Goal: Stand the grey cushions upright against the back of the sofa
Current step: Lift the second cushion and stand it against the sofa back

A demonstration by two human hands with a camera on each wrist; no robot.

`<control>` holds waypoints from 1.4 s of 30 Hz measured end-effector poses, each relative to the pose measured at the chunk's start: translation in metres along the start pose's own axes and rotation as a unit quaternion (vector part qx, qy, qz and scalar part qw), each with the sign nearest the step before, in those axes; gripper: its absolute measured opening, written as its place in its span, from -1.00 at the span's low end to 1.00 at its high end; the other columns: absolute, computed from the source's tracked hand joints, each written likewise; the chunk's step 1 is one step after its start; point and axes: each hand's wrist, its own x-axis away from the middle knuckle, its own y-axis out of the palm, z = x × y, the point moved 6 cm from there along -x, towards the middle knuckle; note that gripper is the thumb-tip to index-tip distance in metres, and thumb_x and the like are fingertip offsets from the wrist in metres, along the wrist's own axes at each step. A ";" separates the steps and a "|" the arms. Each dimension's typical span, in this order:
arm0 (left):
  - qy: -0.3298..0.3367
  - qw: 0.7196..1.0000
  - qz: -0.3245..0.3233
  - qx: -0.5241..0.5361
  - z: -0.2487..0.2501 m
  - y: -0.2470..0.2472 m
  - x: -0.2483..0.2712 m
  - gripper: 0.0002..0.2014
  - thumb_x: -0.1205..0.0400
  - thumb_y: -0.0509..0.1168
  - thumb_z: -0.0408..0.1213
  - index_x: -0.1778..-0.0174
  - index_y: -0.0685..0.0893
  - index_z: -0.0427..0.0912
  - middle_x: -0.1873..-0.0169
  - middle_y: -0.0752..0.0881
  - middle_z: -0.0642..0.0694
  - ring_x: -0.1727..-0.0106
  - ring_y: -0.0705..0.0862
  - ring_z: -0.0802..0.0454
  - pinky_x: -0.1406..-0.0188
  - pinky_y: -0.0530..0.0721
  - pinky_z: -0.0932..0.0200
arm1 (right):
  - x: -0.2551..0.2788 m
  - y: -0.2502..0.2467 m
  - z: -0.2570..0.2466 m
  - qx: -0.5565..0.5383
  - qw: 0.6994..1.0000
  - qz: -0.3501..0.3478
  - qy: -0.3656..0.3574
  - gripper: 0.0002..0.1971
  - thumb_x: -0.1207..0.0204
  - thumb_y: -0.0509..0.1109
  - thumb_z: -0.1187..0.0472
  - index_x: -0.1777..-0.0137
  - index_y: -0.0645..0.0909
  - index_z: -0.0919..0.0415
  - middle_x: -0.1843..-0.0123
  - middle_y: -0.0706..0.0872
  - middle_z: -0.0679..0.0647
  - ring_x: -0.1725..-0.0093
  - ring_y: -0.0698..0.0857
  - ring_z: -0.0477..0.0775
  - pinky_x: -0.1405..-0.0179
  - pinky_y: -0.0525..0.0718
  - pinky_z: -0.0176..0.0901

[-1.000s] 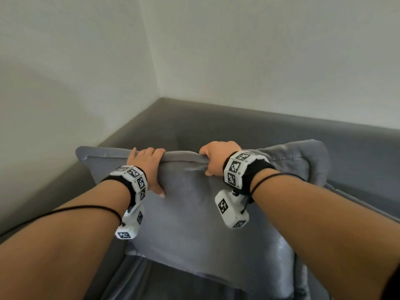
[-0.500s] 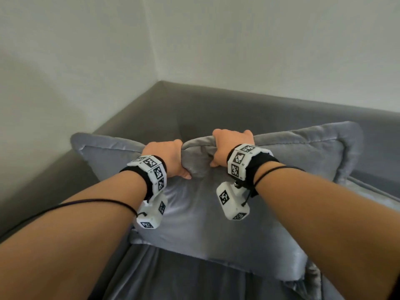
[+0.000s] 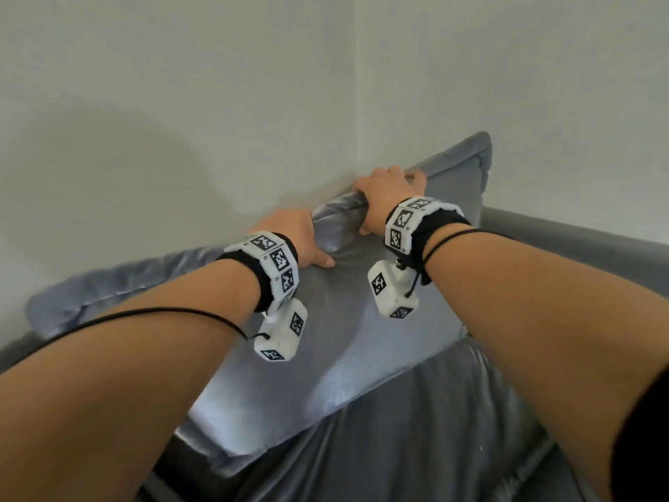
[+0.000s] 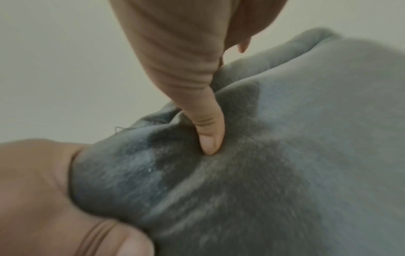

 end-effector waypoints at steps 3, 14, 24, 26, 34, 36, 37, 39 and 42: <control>-0.052 0.998 -0.038 -0.014 -0.039 0.016 -0.019 -0.37 -0.29 0.55 0.19 -0.09 0.65 -0.20 0.20 0.65 -0.10 0.15 0.66 -0.16 0.18 0.61 0.09 | -0.016 0.046 -0.033 -0.114 0.992 -0.043 -0.009 -0.17 -0.35 0.49 0.09 -0.60 0.18 -0.12 -0.66 0.16 0.00 -0.67 0.06 0.19 -0.53 0.14 0.41; -0.221 0.972 -0.007 -0.078 -0.176 0.107 -0.035 0.00 -0.46 0.22 0.38 -0.67 -0.24 0.20 -0.50 0.38 -0.28 -0.48 0.40 -0.33 -0.43 0.35 -0.36 | 0.023 0.206 -0.086 -0.232 0.928 -0.290 -0.027 -0.12 -0.52 0.41 0.17 -0.71 -0.08 0.02 -0.72 0.12 0.10 -0.66 0.24 0.15 -0.58 0.32 -0.04; -0.150 0.957 0.070 0.239 -0.146 0.105 -0.075 -0.47 -0.40 0.50 0.03 -0.18 0.63 -0.21 -0.12 0.75 -0.25 -0.14 0.73 -0.26 -0.17 0.70 -0.14 | 0.033 0.222 -0.113 -0.251 0.912 -0.324 0.004 -0.14 -0.53 0.39 0.18 -0.70 -0.07 0.02 -0.67 0.26 0.10 -0.59 0.37 0.17 -0.51 0.36 -0.08; -0.168 0.939 0.097 0.283 -0.152 0.109 -0.077 -0.53 -0.43 0.50 -0.02 -0.15 0.66 -0.22 -0.08 0.77 -0.26 -0.12 0.74 -0.26 -0.17 0.70 -0.13 | 0.034 0.226 -0.112 -0.247 0.912 -0.326 0.014 -0.13 -0.52 0.39 0.18 -0.70 -0.08 0.02 -0.68 0.26 0.10 -0.60 0.37 0.17 -0.51 0.36 -0.08; -0.214 0.968 0.116 0.063 -0.155 0.102 -0.063 -0.34 -0.55 0.33 0.09 -0.43 0.42 -0.30 -0.42 0.49 -0.37 -0.48 0.42 -0.35 -0.47 0.32 -0.22 | 0.051 0.241 -0.067 -0.233 0.911 -0.328 0.087 -0.13 -0.48 0.42 0.15 -0.69 -0.01 0.02 -0.59 0.44 0.14 -0.49 0.51 0.22 -0.45 0.50 -0.01; -0.173 0.970 0.156 0.075 -0.129 0.099 -0.059 -0.32 -0.55 0.35 0.00 -0.50 0.34 -0.29 -0.48 0.39 -0.37 -0.53 0.32 -0.35 -0.57 0.17 -0.22 | 0.051 0.237 -0.057 -0.234 0.914 -0.316 0.101 -0.13 -0.47 0.44 0.15 -0.69 0.02 0.05 -0.57 0.46 0.15 -0.49 0.52 0.23 -0.44 0.51 -0.01; -0.147 0.970 0.171 0.096 -0.116 0.100 -0.058 -0.30 -0.54 0.36 -0.03 -0.54 0.31 -0.25 -0.52 0.34 -0.34 -0.56 0.27 -0.34 -0.60 0.11 -0.22 | 0.051 0.234 -0.053 -0.234 0.917 -0.307 0.105 -0.16 -0.47 0.44 0.15 -0.68 0.06 0.07 -0.56 0.47 0.15 -0.49 0.51 0.22 -0.45 0.50 -0.02; -0.090 0.969 0.189 0.134 -0.090 0.099 -0.057 -0.28 -0.53 0.36 -0.06 -0.59 0.27 -0.16 -0.57 0.28 -0.26 -0.61 0.20 -0.29 -0.62 0.04 -0.19 | 0.051 0.227 -0.042 -0.238 0.921 -0.286 0.114 -0.21 -0.48 0.42 0.12 -0.66 0.12 0.07 -0.55 0.48 0.15 -0.49 0.51 0.23 -0.46 0.48 -0.04; -0.038 0.973 0.174 0.146 -0.051 0.102 -0.054 -0.32 -0.55 0.34 -0.06 -0.58 0.29 -0.11 -0.59 0.26 -0.18 -0.64 0.16 -0.20 -0.62 0.03 -0.16 | 0.056 0.218 -0.024 -0.249 0.923 -0.261 0.131 -0.29 -0.51 0.40 0.11 -0.62 0.20 0.11 -0.53 0.50 0.17 -0.49 0.51 0.23 -0.46 0.47 -0.05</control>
